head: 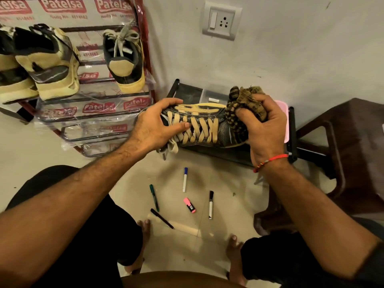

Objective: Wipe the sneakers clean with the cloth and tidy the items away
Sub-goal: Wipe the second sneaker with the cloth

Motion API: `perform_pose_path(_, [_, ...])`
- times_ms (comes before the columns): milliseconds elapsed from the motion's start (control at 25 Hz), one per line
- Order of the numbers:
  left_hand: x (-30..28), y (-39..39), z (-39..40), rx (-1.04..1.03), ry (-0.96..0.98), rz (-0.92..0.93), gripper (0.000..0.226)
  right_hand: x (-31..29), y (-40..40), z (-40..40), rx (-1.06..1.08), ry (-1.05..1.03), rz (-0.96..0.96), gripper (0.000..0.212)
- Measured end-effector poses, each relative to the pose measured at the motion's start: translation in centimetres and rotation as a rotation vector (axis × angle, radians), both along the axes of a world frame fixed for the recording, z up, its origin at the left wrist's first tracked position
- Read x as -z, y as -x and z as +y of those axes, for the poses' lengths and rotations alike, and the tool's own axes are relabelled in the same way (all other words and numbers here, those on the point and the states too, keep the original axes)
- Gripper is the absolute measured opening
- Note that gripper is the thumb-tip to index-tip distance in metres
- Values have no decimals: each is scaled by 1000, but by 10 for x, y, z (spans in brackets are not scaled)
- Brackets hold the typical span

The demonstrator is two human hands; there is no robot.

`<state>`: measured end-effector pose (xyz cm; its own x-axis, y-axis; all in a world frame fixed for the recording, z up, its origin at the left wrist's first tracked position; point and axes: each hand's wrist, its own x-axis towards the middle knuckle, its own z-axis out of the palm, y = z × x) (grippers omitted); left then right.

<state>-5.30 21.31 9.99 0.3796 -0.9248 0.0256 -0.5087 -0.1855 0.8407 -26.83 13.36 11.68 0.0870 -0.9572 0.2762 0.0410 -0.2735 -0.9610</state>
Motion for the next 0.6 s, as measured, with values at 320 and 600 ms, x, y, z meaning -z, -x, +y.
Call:
perform_pose_path(320, [-2,-8,-6,-265,106,364,35,24,0,1,-141,708,1029,47])
perform_pose_path(600, [-2,-3,-4,-243,92,350,33,21,0,-9,-140,523,932,38])
